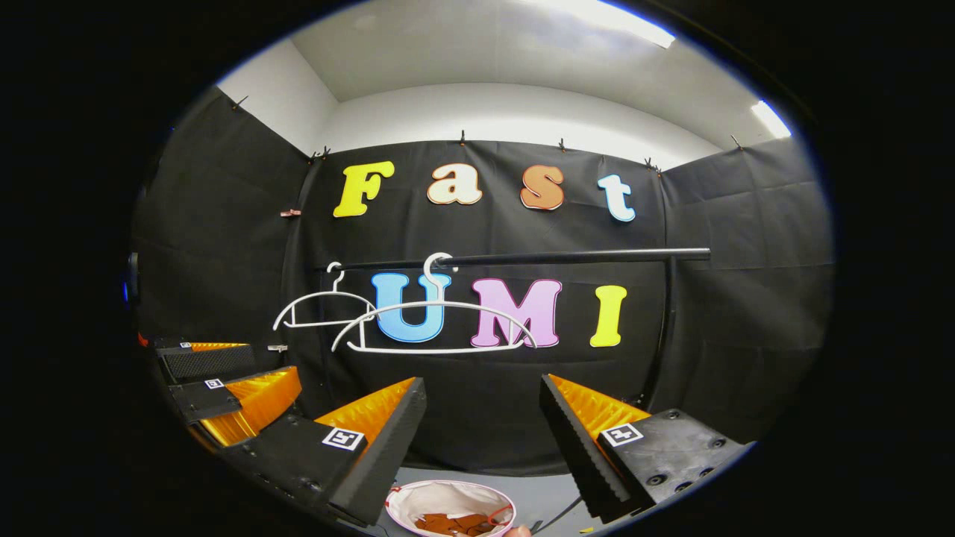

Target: Grasp the clothes on the hanger with both hands and then place them into the laundry hamper below.

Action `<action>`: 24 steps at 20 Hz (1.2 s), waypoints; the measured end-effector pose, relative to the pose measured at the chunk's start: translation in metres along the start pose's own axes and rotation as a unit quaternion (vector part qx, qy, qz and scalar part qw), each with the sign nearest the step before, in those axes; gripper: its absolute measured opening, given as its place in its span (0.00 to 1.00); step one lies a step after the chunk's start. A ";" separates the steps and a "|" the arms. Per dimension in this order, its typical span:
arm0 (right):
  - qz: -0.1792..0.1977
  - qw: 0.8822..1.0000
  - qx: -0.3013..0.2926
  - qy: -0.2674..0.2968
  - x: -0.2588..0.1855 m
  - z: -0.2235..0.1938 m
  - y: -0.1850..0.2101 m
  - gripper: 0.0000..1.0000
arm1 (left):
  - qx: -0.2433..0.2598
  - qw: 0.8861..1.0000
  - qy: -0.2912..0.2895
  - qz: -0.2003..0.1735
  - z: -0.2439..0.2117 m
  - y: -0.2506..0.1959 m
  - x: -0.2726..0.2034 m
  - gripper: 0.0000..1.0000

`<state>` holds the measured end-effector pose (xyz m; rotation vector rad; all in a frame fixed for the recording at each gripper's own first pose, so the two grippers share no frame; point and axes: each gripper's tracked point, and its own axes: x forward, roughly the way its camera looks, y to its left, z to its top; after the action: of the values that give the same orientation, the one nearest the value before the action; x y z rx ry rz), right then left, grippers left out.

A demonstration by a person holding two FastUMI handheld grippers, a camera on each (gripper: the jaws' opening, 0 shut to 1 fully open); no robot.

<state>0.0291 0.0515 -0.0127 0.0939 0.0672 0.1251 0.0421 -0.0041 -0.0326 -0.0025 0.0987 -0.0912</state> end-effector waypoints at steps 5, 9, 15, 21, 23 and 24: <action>-0.002 1.000 -0.003 0.005 -0.008 -0.006 -0.002 0.99 | -0.004 1.000 0.005 0.002 -0.005 -0.001 -0.008 0.95; -0.004 1.000 -0.003 0.013 -0.012 -0.012 -0.003 0.99 | -0.008 1.000 0.007 0.003 -0.007 -0.001 -0.013 0.95; -0.005 1.000 -0.004 0.014 -0.016 -0.013 -0.007 0.99 | -0.004 1.000 0.010 -0.001 -0.009 -0.008 -0.017 0.95; -0.007 1.000 -0.003 0.011 -0.017 -0.012 -0.010 0.99 | -0.002 1.000 0.009 -0.004 -0.007 -0.013 -0.018 0.95; -0.007 1.000 -0.005 0.012 -0.018 -0.012 -0.012 0.99 | -0.002 1.000 0.010 -0.005 -0.007 -0.014 -0.016 0.95; -0.007 1.000 -0.004 0.012 -0.018 -0.012 -0.013 0.99 | -0.003 1.000 0.009 -0.006 -0.007 -0.016 -0.017 0.95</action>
<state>0.0117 0.0377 -0.0246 0.0830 0.0914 0.1123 0.0229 -0.0188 -0.0380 -0.0084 0.1177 -0.1025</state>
